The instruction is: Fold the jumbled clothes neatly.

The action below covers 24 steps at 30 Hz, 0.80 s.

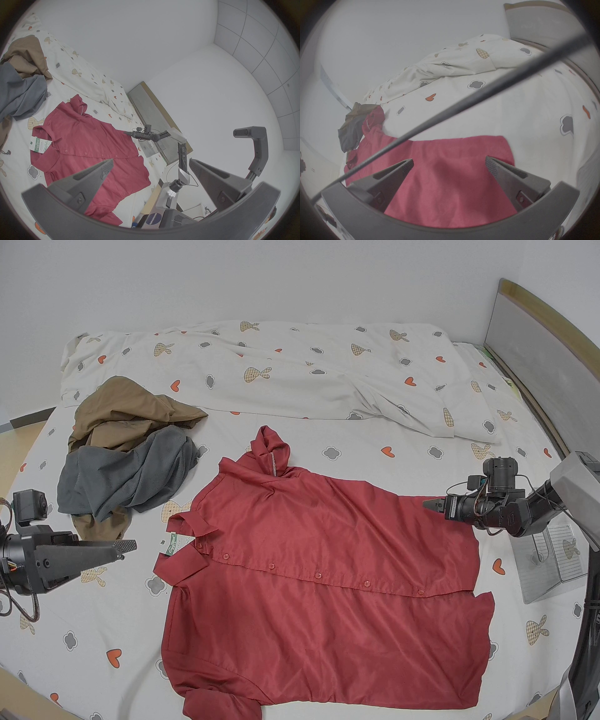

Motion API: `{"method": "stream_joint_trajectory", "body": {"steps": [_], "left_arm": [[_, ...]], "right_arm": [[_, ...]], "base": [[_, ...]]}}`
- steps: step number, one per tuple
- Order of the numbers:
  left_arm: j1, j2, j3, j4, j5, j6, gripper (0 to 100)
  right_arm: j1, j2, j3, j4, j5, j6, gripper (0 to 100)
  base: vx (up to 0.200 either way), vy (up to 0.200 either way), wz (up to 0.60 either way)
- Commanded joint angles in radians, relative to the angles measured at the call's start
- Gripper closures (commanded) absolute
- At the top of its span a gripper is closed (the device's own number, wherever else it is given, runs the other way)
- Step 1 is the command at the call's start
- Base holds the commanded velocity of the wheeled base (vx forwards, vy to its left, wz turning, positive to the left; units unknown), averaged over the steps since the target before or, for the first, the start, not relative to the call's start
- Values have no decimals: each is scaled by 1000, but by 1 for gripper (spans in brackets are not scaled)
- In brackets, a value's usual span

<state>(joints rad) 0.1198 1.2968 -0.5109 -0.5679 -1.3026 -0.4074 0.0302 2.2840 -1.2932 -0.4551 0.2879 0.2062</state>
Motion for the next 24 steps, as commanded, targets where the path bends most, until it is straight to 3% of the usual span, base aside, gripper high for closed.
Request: {"method": "stream_joint_trajectory", "body": {"steps": [1,10,18,24], "left_arm": [[3,-36,15,-3,-1,1,0],[-6,-34,20,-4,-1,2,0],[-14,-37,25,-4,-1,2,0],[-20,-36,28,-4,-1,2,0]], "right_arm": [[-9,11,-28,1,-18,-21,0],[-15,41,-77,1,-165,-139,0],[-30,57,-77,3,-168,-145,0],[-33,66,-72,23,-128,-136,0]], "base": [[0,0,0],[0,0,0],[0,0,0],[0,0,0]]}}
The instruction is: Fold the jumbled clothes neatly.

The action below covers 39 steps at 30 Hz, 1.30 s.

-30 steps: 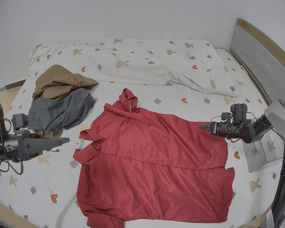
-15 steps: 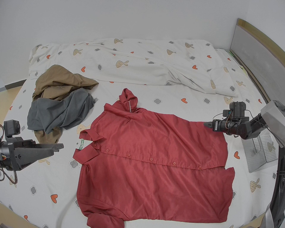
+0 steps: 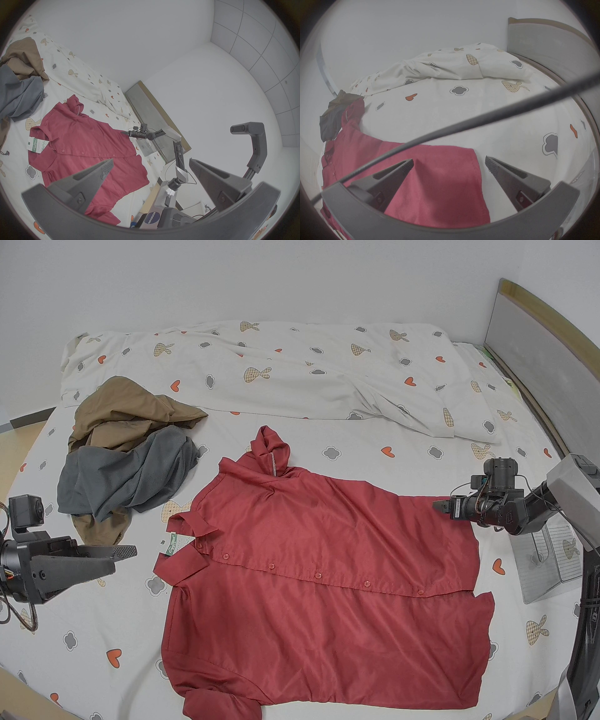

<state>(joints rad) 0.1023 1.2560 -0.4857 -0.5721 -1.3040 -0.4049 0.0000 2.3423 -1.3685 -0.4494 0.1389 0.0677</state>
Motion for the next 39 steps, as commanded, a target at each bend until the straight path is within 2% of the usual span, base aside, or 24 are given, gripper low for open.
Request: {"method": "stream_joint_trajectory", "body": {"steps": [1,3,4,6,11,20,21,33,36,39], "left_arm": [[-4,5,3,0,0,0,0],[-6,5,4,0,0,0,0],[-7,5,4,0,-1,0,0],[-12,5,6,0,0,0,0],[-18,8,7,0,0,1,0],[-21,8,12,0,0,1,0],[-21,7,12,0,0,1,0],[-30,8,18,-2,-1,1,0],[-30,10,19,-2,-1,1,0],[-33,11,19,-2,-1,1,0]], "right_arm": [[-6,8,2,32,41,3,0],[-15,8,-4,81,103,8,0],[-15,8,-4,83,108,9,0],[-23,8,-21,132,192,46,0],[-26,8,-50,152,288,152,0],[-25,20,-69,152,292,167,0],[-25,22,-70,152,291,167,100],[-23,3,-70,149,274,164,100],[-15,-41,-66,149,197,158,100],[-15,-66,-61,149,166,142,100]], "base": [[0,0,0],[0,0,0],[0,0,0],[0,0,0],[0,0,0],[0,0,0],[0,0,0],[0,0,0],[0,0,0],[0,0,0]]}}
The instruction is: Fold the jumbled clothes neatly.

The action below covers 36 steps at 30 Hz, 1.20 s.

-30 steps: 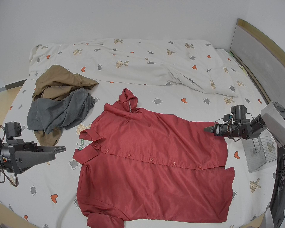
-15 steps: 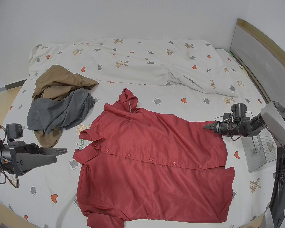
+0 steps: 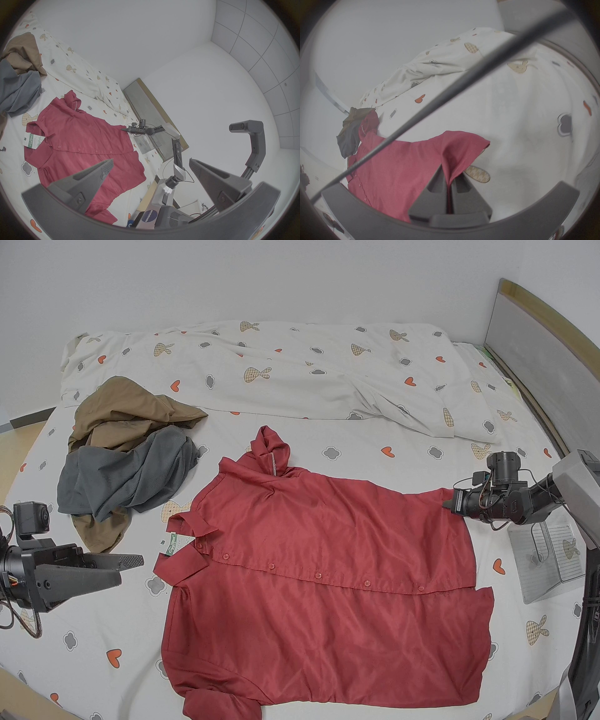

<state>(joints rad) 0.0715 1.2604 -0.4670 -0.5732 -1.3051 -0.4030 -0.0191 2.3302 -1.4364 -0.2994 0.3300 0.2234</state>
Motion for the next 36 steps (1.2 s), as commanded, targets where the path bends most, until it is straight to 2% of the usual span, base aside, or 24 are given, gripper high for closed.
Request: {"method": "stream_joint_trajectory", "body": {"steps": [1,5,10,13,26,27,36], "left_arm": [[-2,7,1,-1,0,0,0],[-4,5,1,-1,0,0,0],[-7,7,1,-1,0,7,0],[-10,11,10,1,0,39,0],[-16,16,13,1,1,49,0],[-16,16,13,1,1,49,0],[-16,16,13,1,1,49,0]], "right_arm": [[4,-55,7,0,-26,-15,100],[-5,-61,7,0,-109,-68,100],[-7,-57,14,2,-149,-99,100],[-5,-49,11,2,-195,-102,100],[4,-48,10,5,-218,-113,100],[5,-49,5,6,-218,-114,0],[-7,-72,5,8,-218,-108,0]], "base": [[0,0,0],[0,0,0],[0,0,0],[0,0,0],[0,0,0],[0,0,0],[0,0,0]]}}
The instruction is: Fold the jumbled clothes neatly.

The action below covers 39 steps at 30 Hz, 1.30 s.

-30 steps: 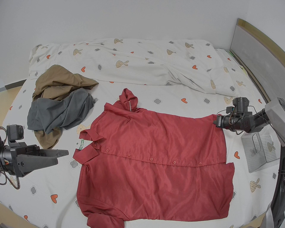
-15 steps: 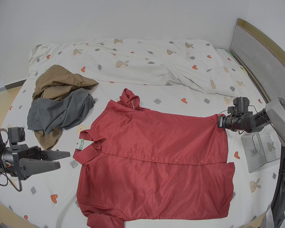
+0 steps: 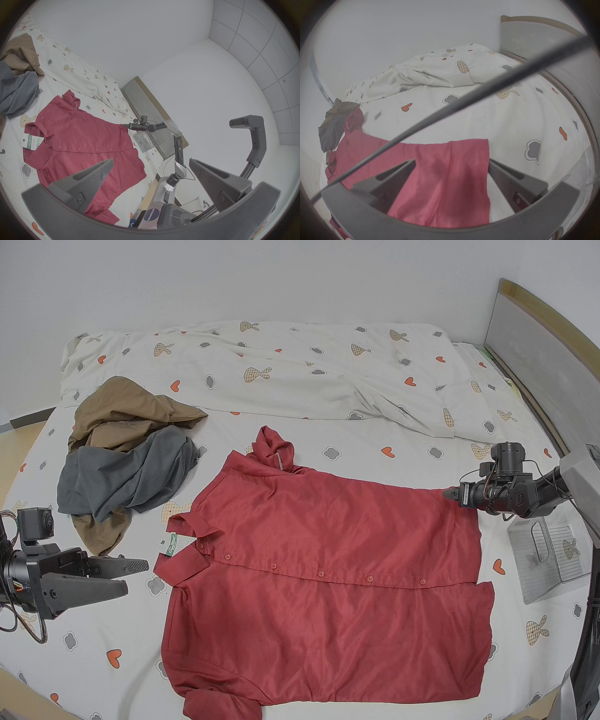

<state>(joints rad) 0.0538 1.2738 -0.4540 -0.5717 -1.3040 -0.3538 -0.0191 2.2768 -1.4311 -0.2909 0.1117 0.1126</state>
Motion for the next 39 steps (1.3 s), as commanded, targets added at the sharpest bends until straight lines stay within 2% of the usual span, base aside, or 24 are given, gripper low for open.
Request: {"method": "stream_joint_trajectory", "body": {"steps": [1,9,14,19,20,21,22,24,25,26,28,31,32,33,34,35,38,39], "left_arm": [[1,2,0,0,0,-1,0],[1,22,-2,0,0,-1,0],[0,27,-5,0,0,-2,0],[0,52,-21,6,3,-4,0],[0,52,-21,6,3,-4,0],[-2,61,-26,7,26,-5,0],[-8,64,-28,9,48,-5,0],[-40,70,-28,9,123,-5,0],[-40,70,-28,9,123,-5,0],[-88,79,-25,9,227,1,0],[-137,85,-18,9,305,9,0],[-203,94,3,10,393,90,0],[-206,94,3,10,397,96,0],[-249,98,11,23,468,147,0],[-256,98,11,26,485,153,0],[-313,99,11,61,617,202,0],[-440,113,9,118,928,315,0],[-440,113,9,118,928,315,0]], "right_arm": [[-8,-33,3,-1,0,4,0],[-27,-209,80,-1,2,7,0],[-8,-367,215,1,16,7,0],[108,-609,529,2,105,7,0],[108,-609,529,2,105,7,0],[169,-700,635,4,120,4,0],[199,-737,675,4,118,4,0],[263,-809,742,15,117,4,0],[263,-809,742,15,117,4,0],[324,-869,779,68,112,2,0],[372,-904,784,131,111,2,0],[439,-935,779,263,106,-2,0],[443,-936,779,269,105,-4,0],[490,-951,778,338,71,-4,0],[499,-956,778,349,63,-5,0],[551,-967,782,407,-15,-5,0],[630,-964,801,466,-165,-4,0],[630,-964,801,466,-165,-4,0]], "base": [[0,0,0],[0,0,0],[0,0,0],[0,0,0],[0,0,0],[0,0,0],[0,0,0],[0,0,0],[0,0,0],[0,0,0],[0,0,0],[0,0,0],[0,0,0],[0,0,0],[0,0,0],[0,0,0],[0,0,0],[0,0,0]]}}
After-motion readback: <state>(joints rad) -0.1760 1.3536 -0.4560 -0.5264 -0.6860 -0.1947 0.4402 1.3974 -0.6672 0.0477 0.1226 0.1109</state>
